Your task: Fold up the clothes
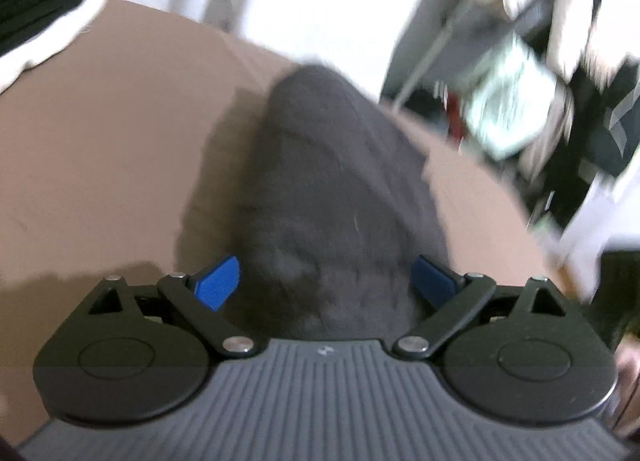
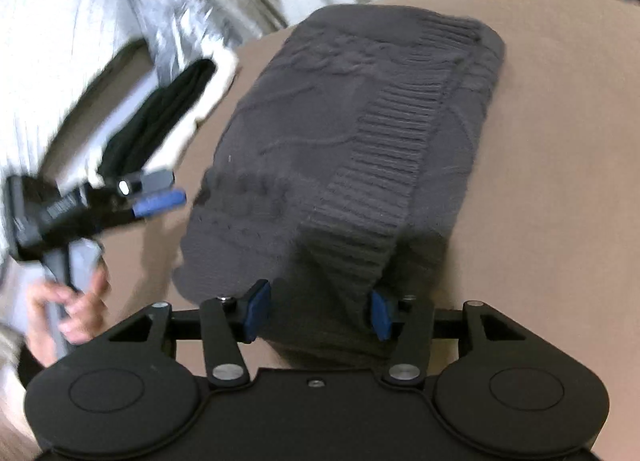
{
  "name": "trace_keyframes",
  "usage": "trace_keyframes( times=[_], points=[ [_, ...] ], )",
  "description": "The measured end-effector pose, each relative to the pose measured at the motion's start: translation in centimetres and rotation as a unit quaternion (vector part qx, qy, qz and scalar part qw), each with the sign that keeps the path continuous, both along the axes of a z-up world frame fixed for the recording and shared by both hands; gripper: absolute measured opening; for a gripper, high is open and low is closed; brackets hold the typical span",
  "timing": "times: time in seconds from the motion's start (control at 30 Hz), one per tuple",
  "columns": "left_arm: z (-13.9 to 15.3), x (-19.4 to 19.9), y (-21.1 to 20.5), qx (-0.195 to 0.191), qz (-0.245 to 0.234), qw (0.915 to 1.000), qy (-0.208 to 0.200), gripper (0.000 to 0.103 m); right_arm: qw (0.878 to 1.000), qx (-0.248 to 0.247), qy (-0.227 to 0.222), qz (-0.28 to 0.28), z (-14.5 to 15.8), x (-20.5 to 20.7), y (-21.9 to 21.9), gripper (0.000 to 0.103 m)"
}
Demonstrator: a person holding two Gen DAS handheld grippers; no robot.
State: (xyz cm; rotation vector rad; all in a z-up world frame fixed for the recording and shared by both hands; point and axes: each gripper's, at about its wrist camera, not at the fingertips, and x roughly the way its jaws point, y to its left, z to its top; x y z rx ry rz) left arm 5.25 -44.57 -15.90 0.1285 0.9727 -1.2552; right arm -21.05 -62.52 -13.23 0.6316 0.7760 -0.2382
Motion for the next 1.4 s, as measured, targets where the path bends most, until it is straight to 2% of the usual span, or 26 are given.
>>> trace_keyframes(
  times=[0.03, 0.07, 0.1, 0.17, 0.2, 0.23, 0.3, 0.33, 0.4, 0.47, 0.5, 0.57, 0.6, 0.7, 0.8, 0.83, 0.97, 1.03, 1.1, 1.13, 1.17, 1.2, 1.23, 1.27, 1.33, 1.4],
  points=[
    [-1.0, -0.4, -1.1, 0.061, -0.012, 0.998, -0.006, 0.102, 1.0, -0.003, 0.004, -0.001, -0.2, 0.1, -0.4, 0.01],
    [-2.2, -0.5, -1.8, 0.116, -0.014, 0.993, -0.014, 0.102, 1.0, -0.002, 0.008, -0.004, -0.4, 0.1, -0.9, 0.01],
    [-3.0, -0.4, -1.7, 0.134, -0.006, 0.9908, -0.019, 0.101, 1.0, 0.02, -0.005, -0.01, -0.4, -0.3, -1.7, 0.009],
    [-2.8, 0.3, -0.6, 0.117, 0.005, 0.993, -0.011, 0.091, 0.996, 0.07, -0.056, -0.011, 0.0, -1.4, -3.0, 0.009],
    [-2.2, 0.6, -0.1, 0.121, 0.012, 0.9923, -0.022, 0.08, 0.992, 0.094, -0.088, -0.002, 0.4, -2.0, -3.1, 0.009],
    [-1.6, 1.0, 0.4, 0.126, 0.022, 0.9908, -0.042, 0.077, 0.986, 0.118, -0.118, 0.007, 0.8, -2.6, -3.1, 0.009],
    [-0.6, 1.7, 1.3, 0.14, 0.049, 0.9842, -0.097, 0.077, 0.981, 0.137, -0.136, 0.01, 0.8, -3.1, -3.1, 0.009],
    [-0.6, 2.3, 1.8, 0.141, 0.054, 0.9842, -0.092, 0.077, 0.979, 0.146, -0.143, 0.01, 0.8, -3.3, -3.1, 0.009],
    [-0.7, 3.5, 2.6, 0.143, 0.063, 0.9843, -0.082, 0.077, 0.989, 0.127, -0.068, -0.028, -0.4, -2.9, -3.5, 0.015],
    [-0.7, 4.0, 3.3, 0.12, 0.057, 0.9897, -0.052, 0.076, 0.992, 0.113, -0.007, -0.06, -1.5, -2.8, -4.1, 0.02],
    [-0.7, 4.1, 3.6, 0.104, 0.051, 0.9928, -0.032, 0.076, 0.99, 0.122, -0.015, -0.069, -1.6, -3.2, -4.4, 0.022],
    [0.0, 3.8, 3.6, 0.066, 0.038, 0.9971, -0.004, 0.077, 0.985, 0.136, -0.068, -0.081, -0.8, -4.0, -5.2, 0.04],
    [0.4, 3.7, 3.6, 0.045, 0.031, 0.9985, 0.006, 0.077, 0.982, 0.138, -0.098, -0.083, -0.2, -4.3, -5.6, 0.054],
    [2.2, 2.3, 3.7, -0.014, 0.014, 0.9998, -0.001, 0.077, 0.976, 0.135, -0.152, -0.082, 0.7, -3.9, -6.8, 0.058],
    [3.6, 1.5, 3.4, -0.058, 0.0, 0.9982, -0.017, 0.079, 0.973, 0.157, -0.145, -0.085, -0.5, -2.0, -8.0, 0.062],
    [3.9, 1.4, 3.0, -0.063, -0.002, 0.9977, -0.023, 0.079, 0.976, 0.14, -0.135, -0.099, -0.7, -1.2, -8.2, 0.062],
    [3.7, 1.8, 0.0, -0.029, 0.006, 0.9985, -0.045, 0.079, 0.982, 0.045, -0.113, -0.145, -0.2, 2.7, -10.0, 0.063],
    [2.6, 2.6, -2.0, -0.001, 0.014, 0.9987, -0.049, 0.08, 0.982, -0.002, -0.108, -0.157, 0.1, 4.6, -11.4, 0.064],
    [1.2, 3.6, -4.0, 0.036, 0.027, 0.9976, -0.052, 0.087, 0.981, -0.044, -0.091, -0.164, -0.4, 6.7, -12.6, 0.064],
    [0.3, 4.2, -4.8, 0.058, 0.039, 0.9961, -0.054, 0.088, 0.984, -0.057, -0.085, -0.149, -1.1, 7.9, -13.0, 0.059],
    [-0.3, 4.6, -5.3, 0.067, 0.047, 0.9955, -0.048, 0.088, 0.985, -0.077, -0.08, -0.132, -1.0, 8.9, -13.1, 0.045],
    [-0.3, 4.8, -5.3, 0.061, 0.053, 0.996, -0.039, 0.088, 0.985, -0.099, -0.075, -0.116, -0.9, 9.8, -13.1, 0.018],
    [-0.4, 5.0, -5.4, 0.055, 0.058, 0.9963, -0.03, 0.088, 0.985, -0.121, -0.07, -0.099, -0.7, 10.7, -13.1, 0.012],
    [-0.2, 5.1, -5.2, 0.042, 0.064, 0.9967, -0.026, 0.087, 0.981, -0.147, -0.081, -0.094, 0.0, 11.1, -12.8, 0.011],
    [1.4, 4.7, -4.2, -0.021, 0.078, 0.996, -0.038, 0.087, 0.971, -0.188, -0.103, -0.107, 2.2, 11.6, -12.8, 0.011],
    [2.6, 4.2, -3.7, -0.074, 0.074, 0.9937, -0.042, 0.09, 0.967, -0.191, -0.12, -0.115, 3.6, 11.9, -13.5, 0.013]
  ],
)
